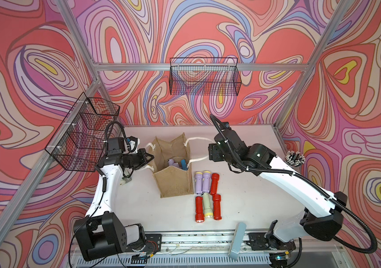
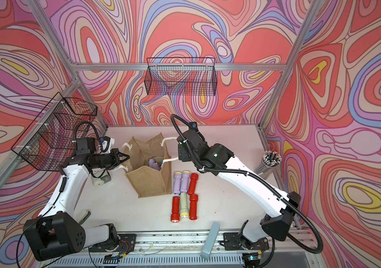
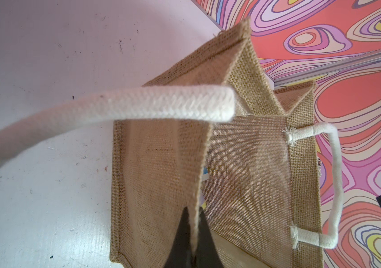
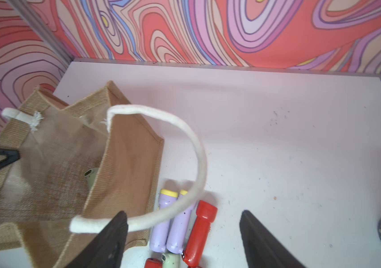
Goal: Put the flashlights into the tote bags
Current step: Pick up the flashlight from the center of the board.
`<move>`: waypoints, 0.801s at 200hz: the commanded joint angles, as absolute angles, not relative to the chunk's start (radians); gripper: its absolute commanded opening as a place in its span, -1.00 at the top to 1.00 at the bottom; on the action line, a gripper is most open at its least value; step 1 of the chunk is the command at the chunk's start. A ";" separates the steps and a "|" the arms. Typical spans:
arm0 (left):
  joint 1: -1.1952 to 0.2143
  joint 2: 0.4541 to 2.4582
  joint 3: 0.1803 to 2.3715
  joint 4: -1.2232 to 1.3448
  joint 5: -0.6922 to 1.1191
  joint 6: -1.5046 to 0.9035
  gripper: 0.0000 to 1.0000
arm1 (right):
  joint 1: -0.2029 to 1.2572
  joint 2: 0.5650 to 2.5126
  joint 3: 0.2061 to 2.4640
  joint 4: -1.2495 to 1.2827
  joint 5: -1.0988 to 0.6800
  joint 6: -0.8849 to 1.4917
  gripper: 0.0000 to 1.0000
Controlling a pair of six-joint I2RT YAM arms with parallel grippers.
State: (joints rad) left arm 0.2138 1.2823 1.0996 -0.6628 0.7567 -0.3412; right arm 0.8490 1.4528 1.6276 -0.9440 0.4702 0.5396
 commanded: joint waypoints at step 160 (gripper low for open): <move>0.217 1.255 1.100 -0.687 0.721 -0.333 1.00 | 0.617 1.471 0.970 -0.502 -0.044 0.788 -0.47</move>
